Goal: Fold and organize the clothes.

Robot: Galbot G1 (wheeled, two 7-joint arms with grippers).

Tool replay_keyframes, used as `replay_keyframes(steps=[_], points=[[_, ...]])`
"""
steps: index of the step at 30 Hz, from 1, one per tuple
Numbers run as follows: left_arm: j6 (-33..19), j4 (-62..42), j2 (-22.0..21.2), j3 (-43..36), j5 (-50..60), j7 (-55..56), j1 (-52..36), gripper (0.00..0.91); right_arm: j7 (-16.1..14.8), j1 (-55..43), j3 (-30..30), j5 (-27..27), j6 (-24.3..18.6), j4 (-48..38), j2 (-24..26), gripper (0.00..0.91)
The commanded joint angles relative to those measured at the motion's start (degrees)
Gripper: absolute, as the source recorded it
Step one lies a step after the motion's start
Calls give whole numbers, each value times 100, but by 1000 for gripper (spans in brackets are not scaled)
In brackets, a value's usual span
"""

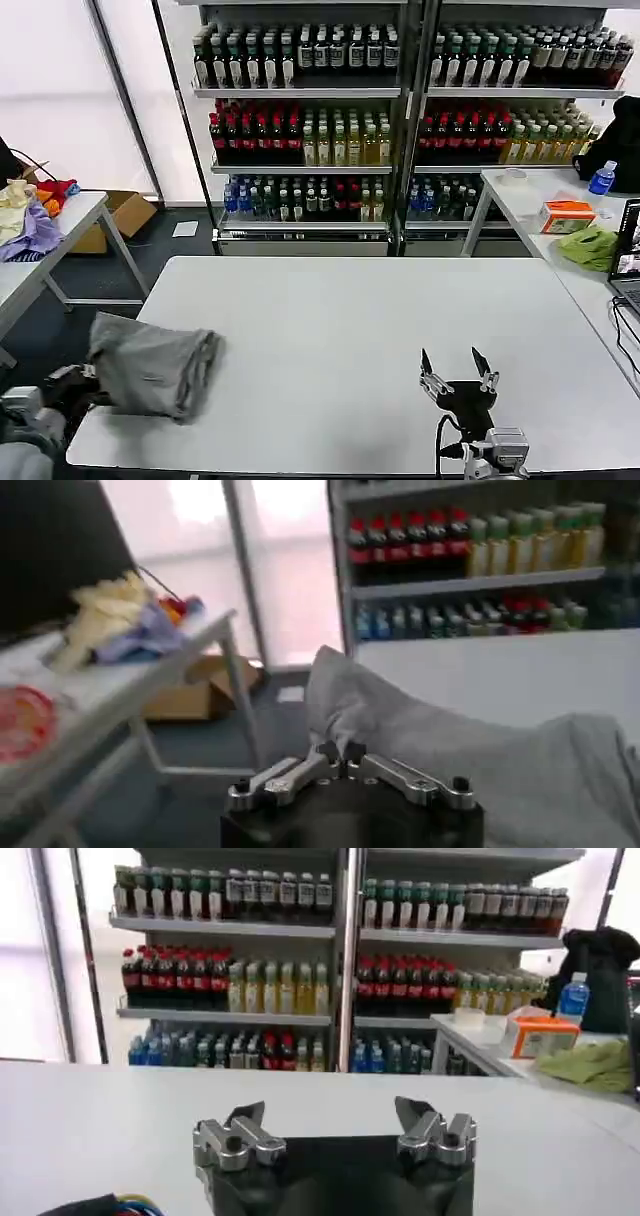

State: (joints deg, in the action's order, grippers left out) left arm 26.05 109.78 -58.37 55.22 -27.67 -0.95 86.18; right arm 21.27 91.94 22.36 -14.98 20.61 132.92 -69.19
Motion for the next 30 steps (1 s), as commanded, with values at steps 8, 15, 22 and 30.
replay_keyframes(steps=[8, 15, 22, 30], points=[[-244, 1018, -320, -280, 172, 340, 308, 0, 9, -61, 25, -43, 28, -63, -8, 907], [-318, 2162, -1317, -2538, 489, 755, 356, 0, 35, 37, 120, 40, 60, 8, -122, 907], [127, 2510, -1718, -4562, 647, 1065, -362, 0, 28, 270, 509, 35, 21, 76, -194, 907], [332, 904, -2157, -5061, 958, 905, -1243, 0, 24, 401, 585, 83, 0, 15, -417, 907]])
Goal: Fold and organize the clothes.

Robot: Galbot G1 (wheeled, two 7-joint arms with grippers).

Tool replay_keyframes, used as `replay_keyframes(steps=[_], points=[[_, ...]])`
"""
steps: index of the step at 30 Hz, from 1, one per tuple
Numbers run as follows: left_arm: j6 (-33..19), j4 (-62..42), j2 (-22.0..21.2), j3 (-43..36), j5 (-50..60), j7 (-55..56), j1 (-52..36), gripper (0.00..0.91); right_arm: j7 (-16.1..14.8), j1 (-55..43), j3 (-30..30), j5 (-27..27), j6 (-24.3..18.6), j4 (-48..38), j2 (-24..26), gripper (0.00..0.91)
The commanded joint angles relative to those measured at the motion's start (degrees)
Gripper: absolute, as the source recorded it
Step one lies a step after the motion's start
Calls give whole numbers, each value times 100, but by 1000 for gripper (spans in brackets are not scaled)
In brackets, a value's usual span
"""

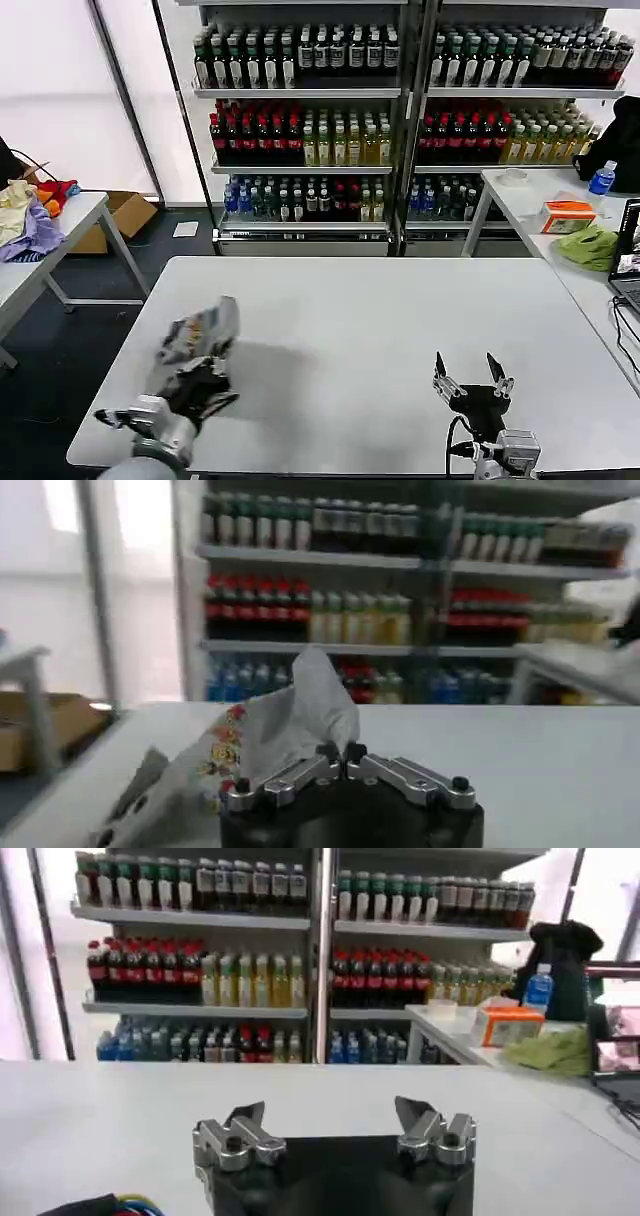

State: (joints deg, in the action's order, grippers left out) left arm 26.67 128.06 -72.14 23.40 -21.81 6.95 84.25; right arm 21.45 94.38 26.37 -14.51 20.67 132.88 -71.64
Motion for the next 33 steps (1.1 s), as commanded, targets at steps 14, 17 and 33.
replay_keyframes(steps=[14, 17, 33], points=[[-256, -361, -434, -1645, -1120, -79, -1038, 907, 0, -402, -253, 81, 191, -425, -356, 907], [-249, -188, -434, -1555, -1408, 1, -1063, 907, 29, -582, -391, -64, 297, -523, -346, 907], [158, -568, 840, 286, 880, -519, -635, 907, 683, -1802, -1519, -2894, 1199, -732, 70, 907]])
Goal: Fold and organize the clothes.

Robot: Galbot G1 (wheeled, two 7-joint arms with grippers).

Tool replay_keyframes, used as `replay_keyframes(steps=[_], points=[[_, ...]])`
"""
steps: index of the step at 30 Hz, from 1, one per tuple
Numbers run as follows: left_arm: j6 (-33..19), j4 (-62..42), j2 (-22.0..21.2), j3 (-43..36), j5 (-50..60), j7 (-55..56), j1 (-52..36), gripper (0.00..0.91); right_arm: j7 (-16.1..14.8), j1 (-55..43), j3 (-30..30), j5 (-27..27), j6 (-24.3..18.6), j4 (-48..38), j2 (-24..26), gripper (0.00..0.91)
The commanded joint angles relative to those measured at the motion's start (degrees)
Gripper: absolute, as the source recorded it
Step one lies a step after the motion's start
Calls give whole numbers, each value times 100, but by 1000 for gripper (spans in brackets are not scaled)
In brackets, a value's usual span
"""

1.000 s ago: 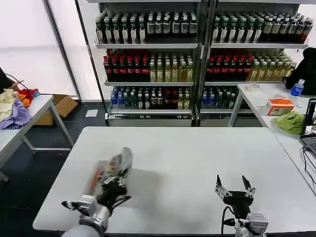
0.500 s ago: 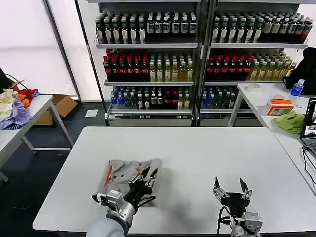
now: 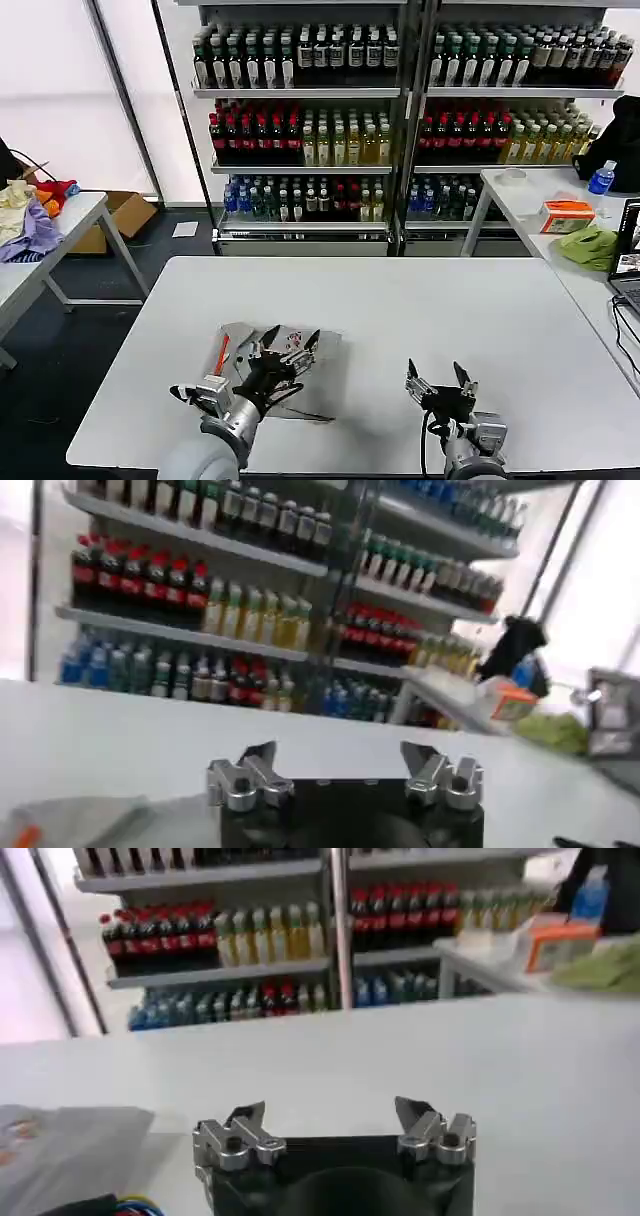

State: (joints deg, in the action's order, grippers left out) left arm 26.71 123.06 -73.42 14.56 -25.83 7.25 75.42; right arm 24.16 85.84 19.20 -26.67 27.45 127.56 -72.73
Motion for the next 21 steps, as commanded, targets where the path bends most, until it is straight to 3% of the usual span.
replay_keyframes(steps=[1, 5, 21], points=[[154, -46, 1100, 1226, 1282, -598, 310, 907, 472, -1044, -814, -1834, 518, -238, 194, 907], [140, 97, 1291, 1443, 1152, -624, 423, 907, 524, -1303, -864, -2248, 458, -390, 157, 907], [-606, -298, 1491, 1588, 761, -1866, 713, 907, 424, -1851, -1375, -2242, 283, -1387, -316, 907]])
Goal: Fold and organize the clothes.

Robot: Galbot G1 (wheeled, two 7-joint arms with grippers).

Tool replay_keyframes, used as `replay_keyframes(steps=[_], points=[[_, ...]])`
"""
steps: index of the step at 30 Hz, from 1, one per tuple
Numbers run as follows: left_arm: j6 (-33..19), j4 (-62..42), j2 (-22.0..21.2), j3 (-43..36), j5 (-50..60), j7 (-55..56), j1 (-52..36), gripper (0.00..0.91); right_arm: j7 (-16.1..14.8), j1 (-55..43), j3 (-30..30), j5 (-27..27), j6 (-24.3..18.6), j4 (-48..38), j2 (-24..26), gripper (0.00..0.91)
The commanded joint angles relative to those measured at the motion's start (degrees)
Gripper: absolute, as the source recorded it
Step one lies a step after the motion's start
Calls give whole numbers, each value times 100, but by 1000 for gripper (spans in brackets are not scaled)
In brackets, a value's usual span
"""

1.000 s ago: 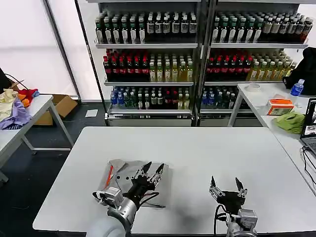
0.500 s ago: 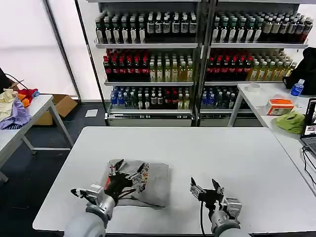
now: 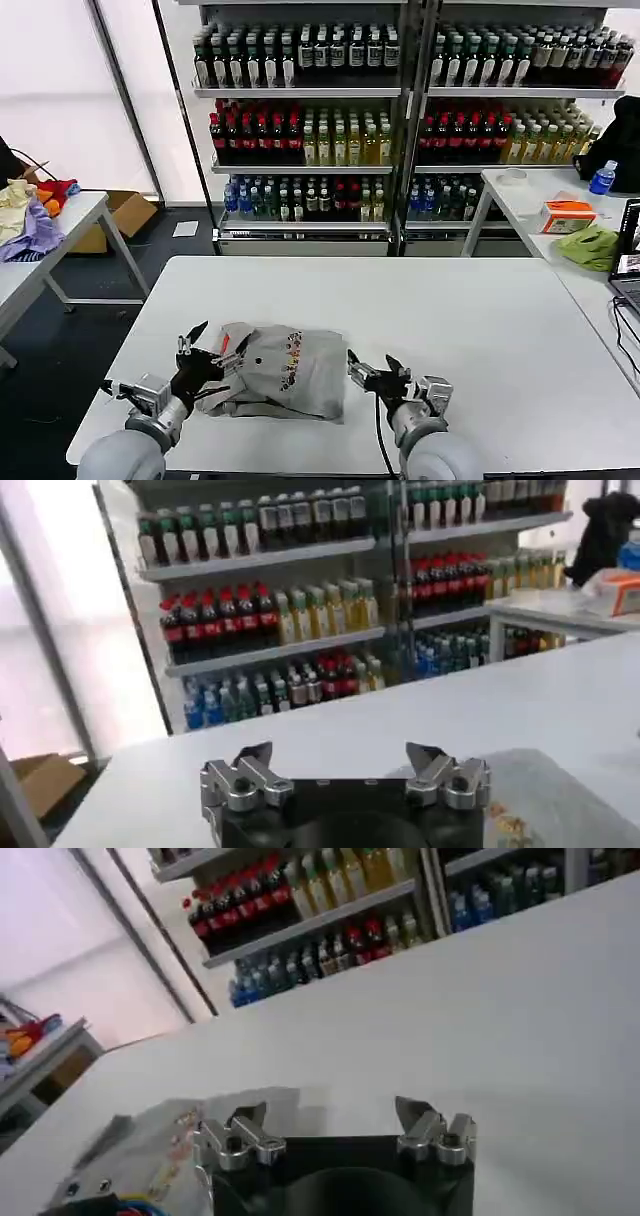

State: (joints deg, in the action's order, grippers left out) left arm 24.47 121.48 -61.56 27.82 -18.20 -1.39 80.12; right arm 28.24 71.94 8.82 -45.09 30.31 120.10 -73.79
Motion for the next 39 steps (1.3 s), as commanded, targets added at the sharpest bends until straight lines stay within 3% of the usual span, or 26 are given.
replay_keyframes(steps=[1, 10, 12, 15, 16, 17, 18, 23, 34, 36, 39], points=[[-389, -140, 311, 257, 42, -1066, 283, 907, -54, -487, -341, -423, -35, -741, -263, 907], [-175, -483, 405, 395, -96, -458, 101, 907, -181, -724, -480, -509, -98, -1252, -530, 887], [-185, -486, 414, 446, -142, -491, 128, 907, -213, -760, -551, -446, -83, -1290, -565, 695], [-194, -450, 382, 452, -162, -499, 175, 907, -203, -811, -732, -283, -17, -1370, -602, 595], [-197, -450, 368, 451, -162, -496, 175, 907, -205, -821, -773, -252, -18, -1420, -609, 484], [-199, -456, 311, 447, -161, -486, 171, 907, -203, -824, -799, -224, -18, -1428, -613, 353], [-199, -459, 281, 440, -162, -463, 169, 907, -196, -821, -823, -195, -25, -1444, -621, 0], [-200, -463, 111, 421, -142, -366, 216, 907, -183, -673, -806, 74, -55, -1231, -523, 0], [-179, -320, -114, 380, -144, -223, 193, 907, -270, -367, -29, 131, 28, -498, 368, 0], [-179, -289, -155, 382, -146, -217, 213, 907, -344, -395, 134, 155, 99, -461, 687, 0], [-159, -293, -211, 370, -166, -148, 227, 907, -850, -425, 402, 582, 199, -492, 1344, 0]])
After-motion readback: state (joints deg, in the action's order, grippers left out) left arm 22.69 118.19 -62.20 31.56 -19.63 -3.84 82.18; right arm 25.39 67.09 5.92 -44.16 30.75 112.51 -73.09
